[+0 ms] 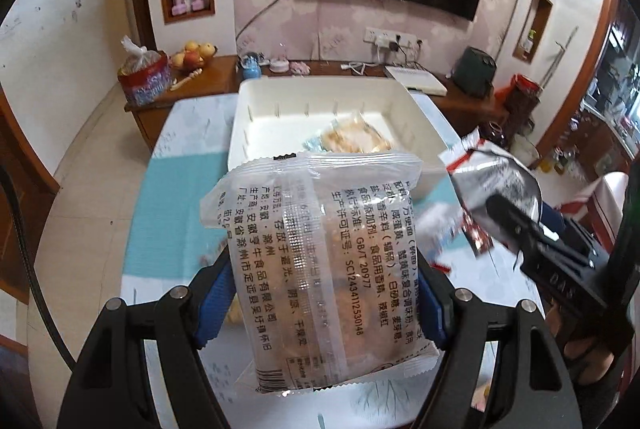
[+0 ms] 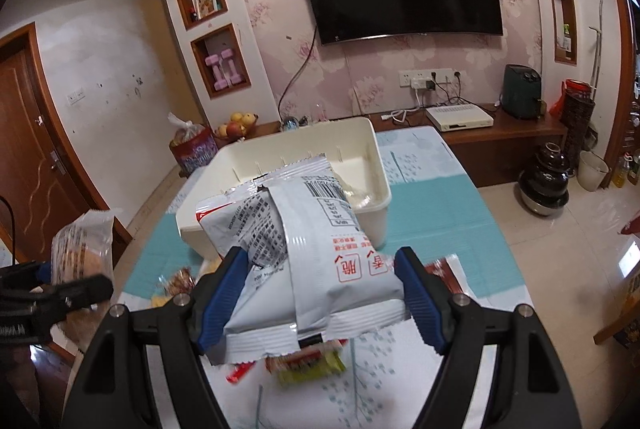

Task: Organize snacks
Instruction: 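Lift both bags into the white bin and open both grippers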

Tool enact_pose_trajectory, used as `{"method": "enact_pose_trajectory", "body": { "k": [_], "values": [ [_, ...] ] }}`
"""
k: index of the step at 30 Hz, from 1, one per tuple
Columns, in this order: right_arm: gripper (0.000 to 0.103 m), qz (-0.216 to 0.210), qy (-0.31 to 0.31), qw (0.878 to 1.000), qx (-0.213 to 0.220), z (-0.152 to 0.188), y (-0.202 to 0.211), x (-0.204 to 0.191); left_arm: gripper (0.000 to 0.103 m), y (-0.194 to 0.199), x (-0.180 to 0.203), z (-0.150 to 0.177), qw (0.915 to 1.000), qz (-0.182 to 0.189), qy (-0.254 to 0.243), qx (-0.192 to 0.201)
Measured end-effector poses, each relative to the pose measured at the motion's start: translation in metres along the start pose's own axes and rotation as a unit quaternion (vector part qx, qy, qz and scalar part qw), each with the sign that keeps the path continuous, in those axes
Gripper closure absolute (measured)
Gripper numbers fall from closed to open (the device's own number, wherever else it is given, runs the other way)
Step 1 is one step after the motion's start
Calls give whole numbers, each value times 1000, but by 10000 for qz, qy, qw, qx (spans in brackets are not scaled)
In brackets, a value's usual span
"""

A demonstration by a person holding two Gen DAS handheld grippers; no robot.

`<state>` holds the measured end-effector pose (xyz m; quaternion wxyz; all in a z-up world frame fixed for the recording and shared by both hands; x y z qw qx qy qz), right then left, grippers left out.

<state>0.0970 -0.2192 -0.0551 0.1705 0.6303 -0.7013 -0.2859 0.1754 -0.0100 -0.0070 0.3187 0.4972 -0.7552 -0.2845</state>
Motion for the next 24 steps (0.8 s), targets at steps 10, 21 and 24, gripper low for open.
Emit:
{"method": "enact_pose_trajectory", "body": {
  "k": [10, 21, 24],
  "values": [
    [27, -23, 135, 9996, 230, -38, -43, -18, 27, -42, -23, -54, 9996, -162, 24, 233],
    [26, 88, 320, 9988, 367, -47, -108, -31, 27, -125, -50, -83, 9980, 242, 209, 538],
    [26, -36, 233, 9994, 260, -46, -124, -30, 27, -146, -57, -85, 9973, 389, 270, 561]
  ]
}}
Point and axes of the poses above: each gripper's, at about its wrist camera, not at the fingertips, and y roughly against the way its jaws point, x to its right, z to its underside, the point moved 3 cm from there along -y, roughly the way its jaws point, and after that the axes turned 8 degrees about z, right-handed, at the moved point
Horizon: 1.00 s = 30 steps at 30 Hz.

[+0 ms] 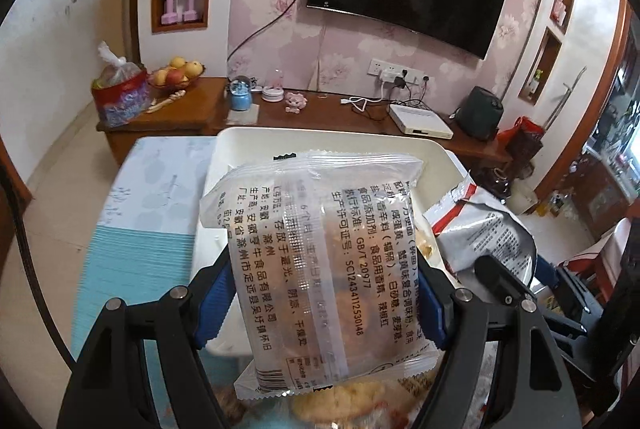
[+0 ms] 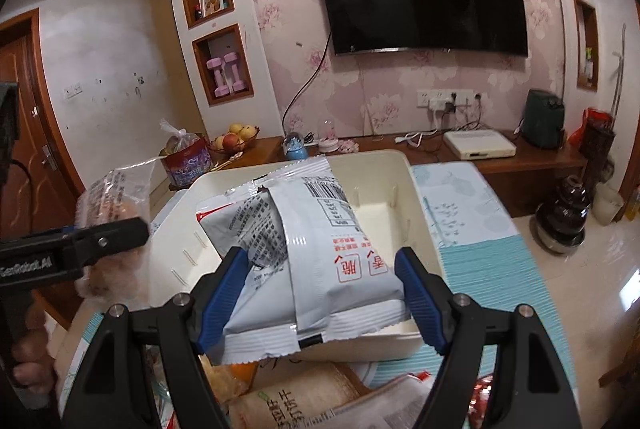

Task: Organize snacks
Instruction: 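Lift both bags into the white bin and open both grippers, then withdraw both grippers from the bin toward the remaining snacks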

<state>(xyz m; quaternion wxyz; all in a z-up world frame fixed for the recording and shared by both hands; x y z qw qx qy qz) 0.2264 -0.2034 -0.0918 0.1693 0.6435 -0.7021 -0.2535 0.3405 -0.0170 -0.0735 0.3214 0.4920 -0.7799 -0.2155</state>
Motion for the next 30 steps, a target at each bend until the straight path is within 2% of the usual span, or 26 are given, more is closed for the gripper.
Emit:
{"method": "enact_pose_trajectory", "body": {
  "k": [4, 6, 13, 19, 26, 30],
  "values": [
    [26, 5, -97, 9999, -65, 4, -18, 4, 25, -20, -8, 2, 9999, -117, 81, 8],
    [25, 8, -108, 9999, -91, 5, -24, 5, 25, -30, -9, 4, 9998, -102, 101, -119],
    [25, 159, 59, 9998, -137, 4, -30, 2, 21, -32, -2, 4, 9995, -220, 32, -240],
    [25, 150, -68, 9997, -200, 0, -21, 7, 12, -4, 3, -3, 9998, -188, 24, -6],
    [25, 192, -112, 9997, -95, -7, 12, 9, 12, 43, 14, -4, 9994, -212, -81, 273],
    [25, 188, -120, 9997, -72, -7, 36, 9, 12, 72, 18, 7, 9992, -210, -60, 342]
  ]
}}
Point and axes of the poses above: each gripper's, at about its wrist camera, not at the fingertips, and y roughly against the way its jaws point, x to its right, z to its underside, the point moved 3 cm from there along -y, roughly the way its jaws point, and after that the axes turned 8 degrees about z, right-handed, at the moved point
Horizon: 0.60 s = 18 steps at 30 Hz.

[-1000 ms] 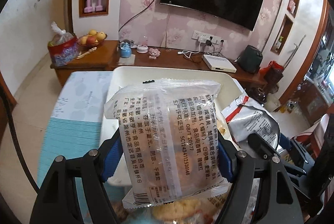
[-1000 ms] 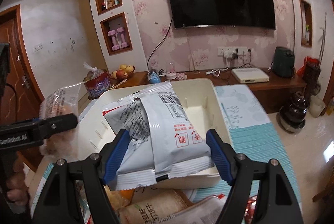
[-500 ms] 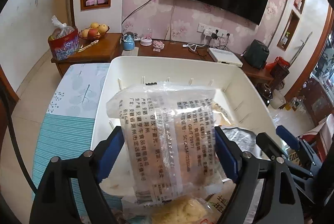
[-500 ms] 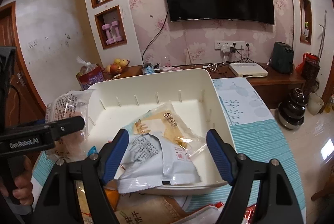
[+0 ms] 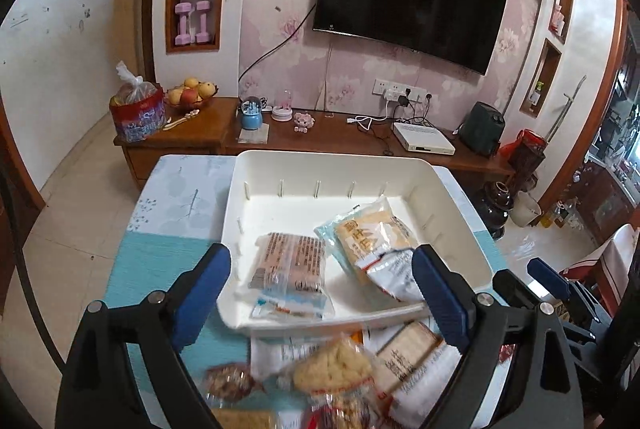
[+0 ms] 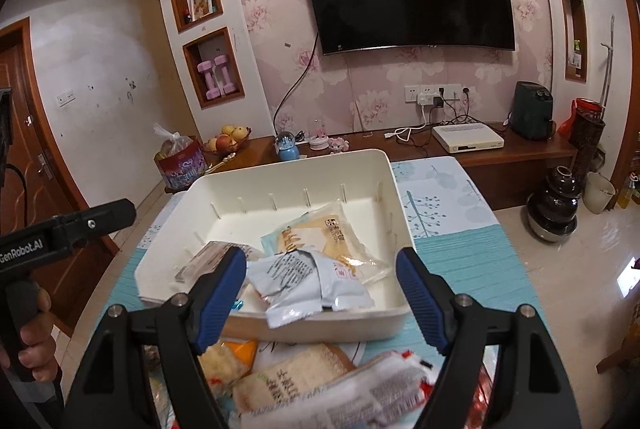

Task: Organize snacks
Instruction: 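Withdraw both grippers from the bin toward the remaining snacks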

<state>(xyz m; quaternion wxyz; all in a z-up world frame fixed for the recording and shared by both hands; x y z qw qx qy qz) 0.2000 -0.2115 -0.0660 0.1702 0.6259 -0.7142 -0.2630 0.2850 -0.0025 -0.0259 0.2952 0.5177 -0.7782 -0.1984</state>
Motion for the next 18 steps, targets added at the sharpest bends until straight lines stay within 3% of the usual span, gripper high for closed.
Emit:
{"method": "enact_pose_trajectory", "body": {
  "k": [18],
  "values": [
    [21, 116, -45, 9998, -153, 25, 90, 4, 11, 108, -17, 62, 9981, -39, 589, -181]
  ]
}}
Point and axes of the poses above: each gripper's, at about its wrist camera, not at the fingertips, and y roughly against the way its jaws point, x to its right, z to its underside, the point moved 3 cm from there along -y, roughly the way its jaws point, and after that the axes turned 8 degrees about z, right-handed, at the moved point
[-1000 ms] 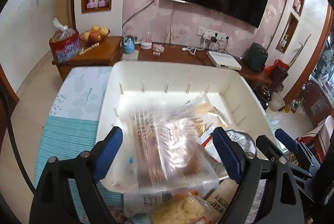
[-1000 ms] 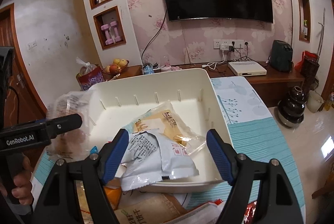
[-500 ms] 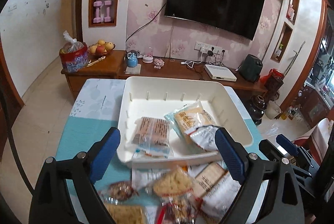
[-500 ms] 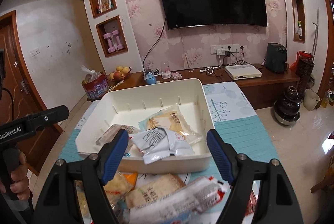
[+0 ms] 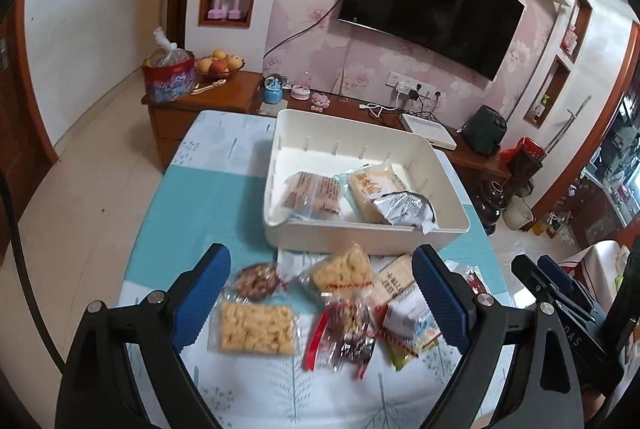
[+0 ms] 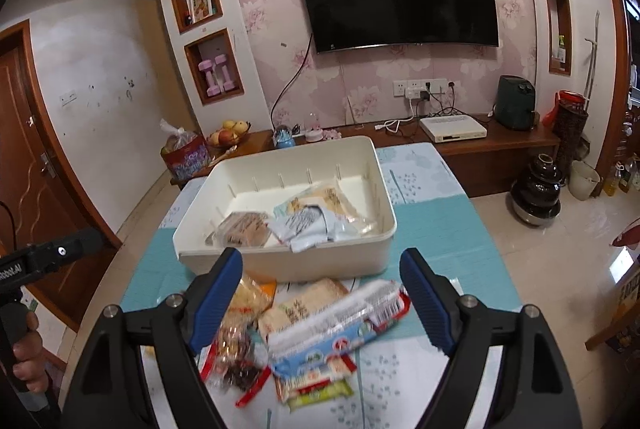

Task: Organize snacks
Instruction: 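Withdraw both grippers from the bin toward the remaining snacks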

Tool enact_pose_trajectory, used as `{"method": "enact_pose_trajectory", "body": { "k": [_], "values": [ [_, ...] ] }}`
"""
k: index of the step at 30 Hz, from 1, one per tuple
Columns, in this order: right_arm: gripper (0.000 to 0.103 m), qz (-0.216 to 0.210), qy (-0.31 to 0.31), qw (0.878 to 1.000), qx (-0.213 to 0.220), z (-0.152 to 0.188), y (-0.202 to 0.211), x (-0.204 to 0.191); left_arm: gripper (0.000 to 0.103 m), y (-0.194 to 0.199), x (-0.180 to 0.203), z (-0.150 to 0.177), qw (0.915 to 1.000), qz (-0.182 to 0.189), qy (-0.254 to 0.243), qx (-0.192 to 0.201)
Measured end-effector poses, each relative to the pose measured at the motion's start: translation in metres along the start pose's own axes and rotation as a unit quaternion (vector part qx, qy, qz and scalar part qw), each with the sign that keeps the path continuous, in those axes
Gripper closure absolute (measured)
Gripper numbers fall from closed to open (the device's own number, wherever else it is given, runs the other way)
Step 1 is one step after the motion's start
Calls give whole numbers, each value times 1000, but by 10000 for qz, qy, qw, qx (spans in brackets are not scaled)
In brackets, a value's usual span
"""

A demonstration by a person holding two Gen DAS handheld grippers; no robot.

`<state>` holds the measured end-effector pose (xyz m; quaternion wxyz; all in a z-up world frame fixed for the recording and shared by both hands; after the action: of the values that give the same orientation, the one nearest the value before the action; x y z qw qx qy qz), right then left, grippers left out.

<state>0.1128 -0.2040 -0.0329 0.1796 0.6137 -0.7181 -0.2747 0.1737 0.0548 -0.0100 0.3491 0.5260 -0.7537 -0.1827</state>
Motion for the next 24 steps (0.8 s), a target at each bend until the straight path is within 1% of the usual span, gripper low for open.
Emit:
{"method": "enact_pose_trajectory", "body": {
  "k": [5, 10, 13, 17, 20, 24],
  "values": [
    [21, -52, -7, 9999, -86, 13, 13, 1, 11, 10, -8, 15, 9998, -7, 157, -90],
    [21, -122, -50, 9995, -273, 29, 13, 4, 11, 4, -18, 29, 9992, -60, 301, -271],
    [21, -159, -70, 9990, -410, 39, 9, 7, 11, -7, -24, 41, 9979, -67, 416, -497],
    [21, -199, -81, 9984, -530, 53, 3, 11, 11, -28, -35, 55, 9945, -192, 595, -836],
    [21, -174, -75, 9979, -615, 63, -2, 15, 11, -42, -40, 62, 9921, -211, 686, -1029],
    [21, -384, -54, 9967, -713, 81, -8, 17, 11, -61, -48, 72, 9886, -262, 753, -1277]
  ]
}}
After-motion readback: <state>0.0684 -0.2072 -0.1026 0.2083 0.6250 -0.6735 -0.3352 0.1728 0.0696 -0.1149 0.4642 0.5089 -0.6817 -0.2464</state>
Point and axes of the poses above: each gripper's, at about its wrist camera, not at the fingertips, and y roughly against the way its jaws point, x to its right, z to its underside, the point moved 3 cm from there along -y, roughly the way its jaws point, and after that the axes turned 8 degrees about z, right-handed, at the moved point
